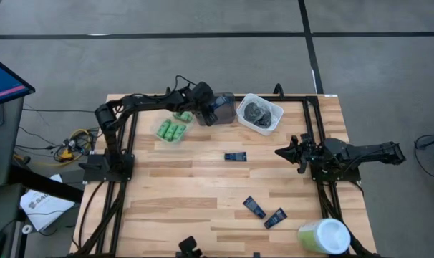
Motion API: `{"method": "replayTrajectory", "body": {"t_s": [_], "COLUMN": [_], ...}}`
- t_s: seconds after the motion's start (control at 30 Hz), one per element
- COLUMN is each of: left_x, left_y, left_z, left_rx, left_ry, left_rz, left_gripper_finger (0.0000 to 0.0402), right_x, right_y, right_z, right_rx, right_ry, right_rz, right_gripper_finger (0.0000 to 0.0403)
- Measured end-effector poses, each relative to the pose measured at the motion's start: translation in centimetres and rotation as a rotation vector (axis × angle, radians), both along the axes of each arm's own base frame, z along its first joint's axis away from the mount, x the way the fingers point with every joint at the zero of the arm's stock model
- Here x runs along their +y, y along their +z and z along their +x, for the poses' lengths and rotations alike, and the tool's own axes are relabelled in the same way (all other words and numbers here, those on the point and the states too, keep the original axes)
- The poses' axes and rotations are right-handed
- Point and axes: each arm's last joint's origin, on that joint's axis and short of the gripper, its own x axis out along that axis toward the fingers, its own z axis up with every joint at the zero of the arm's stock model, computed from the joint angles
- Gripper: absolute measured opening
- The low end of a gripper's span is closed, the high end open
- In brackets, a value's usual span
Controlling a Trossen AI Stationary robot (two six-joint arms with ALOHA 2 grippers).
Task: Pick & Place Travel size toiletries
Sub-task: Put the blue shave cream into the black bin
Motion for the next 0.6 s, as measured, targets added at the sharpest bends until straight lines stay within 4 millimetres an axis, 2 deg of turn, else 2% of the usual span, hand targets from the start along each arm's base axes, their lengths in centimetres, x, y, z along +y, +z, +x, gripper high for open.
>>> {"method": "replayTrajectory", "body": {"t_s": [0.6], "left_x": [1.0], "left_y": [-2.6], "left_z": [-0.6], "left_rx": [0.087], "left_ry": [0.015], "left_rz": [-0.086], "left_gripper_finger": [0.0135], "right_x": [0.0], "right_y": [0.0], "right_z": [0.0], "right_rx": [0.000], "right_ry": [0.000], "right_rz": [0.000], "right_gripper_finger": [0.0000]}}
